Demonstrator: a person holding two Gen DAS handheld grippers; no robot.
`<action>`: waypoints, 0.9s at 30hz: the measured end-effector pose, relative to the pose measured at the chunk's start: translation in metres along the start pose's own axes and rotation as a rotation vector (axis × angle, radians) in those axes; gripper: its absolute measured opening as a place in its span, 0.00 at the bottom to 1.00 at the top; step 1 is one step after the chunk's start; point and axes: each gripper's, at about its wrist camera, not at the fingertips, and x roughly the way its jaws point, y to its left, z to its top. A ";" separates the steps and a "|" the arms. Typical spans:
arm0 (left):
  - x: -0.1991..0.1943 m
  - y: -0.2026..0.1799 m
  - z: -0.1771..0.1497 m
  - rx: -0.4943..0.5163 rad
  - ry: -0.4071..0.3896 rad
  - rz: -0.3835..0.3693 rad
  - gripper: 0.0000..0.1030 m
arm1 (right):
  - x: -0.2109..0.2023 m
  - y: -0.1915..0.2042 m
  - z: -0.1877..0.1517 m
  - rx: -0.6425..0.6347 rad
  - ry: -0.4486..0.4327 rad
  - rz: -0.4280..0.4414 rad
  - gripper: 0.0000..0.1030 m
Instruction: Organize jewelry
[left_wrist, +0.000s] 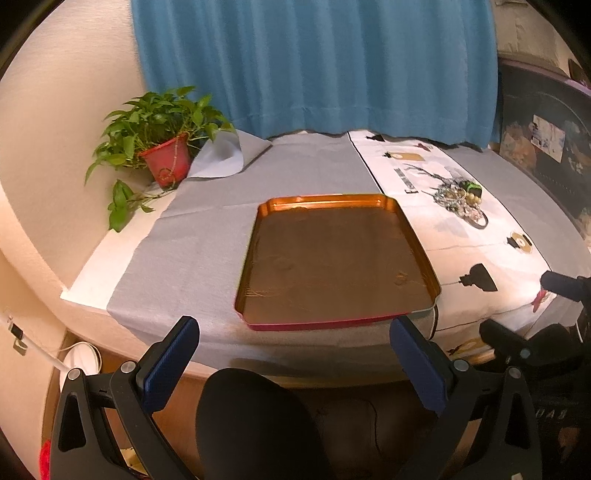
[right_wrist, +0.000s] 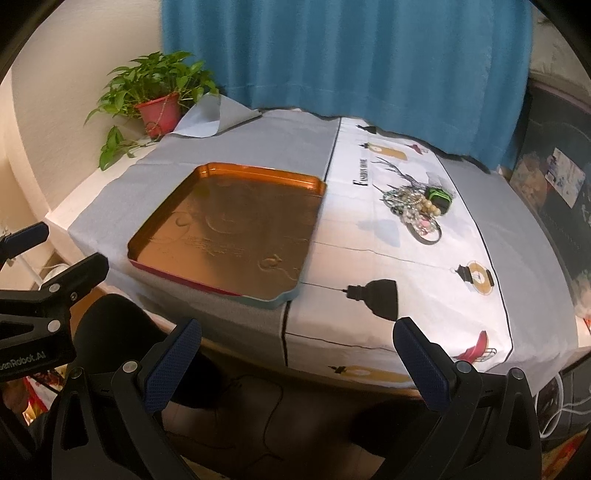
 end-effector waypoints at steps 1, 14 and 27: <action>0.002 -0.003 0.000 0.008 0.007 -0.002 1.00 | 0.001 -0.004 -0.001 0.013 0.005 -0.003 1.00; 0.043 -0.063 0.028 0.101 0.109 -0.064 1.00 | 0.051 -0.134 -0.003 0.295 -0.058 -0.071 1.00; 0.112 -0.132 0.096 0.160 0.162 -0.090 1.00 | 0.181 -0.189 0.055 0.250 0.005 0.006 1.00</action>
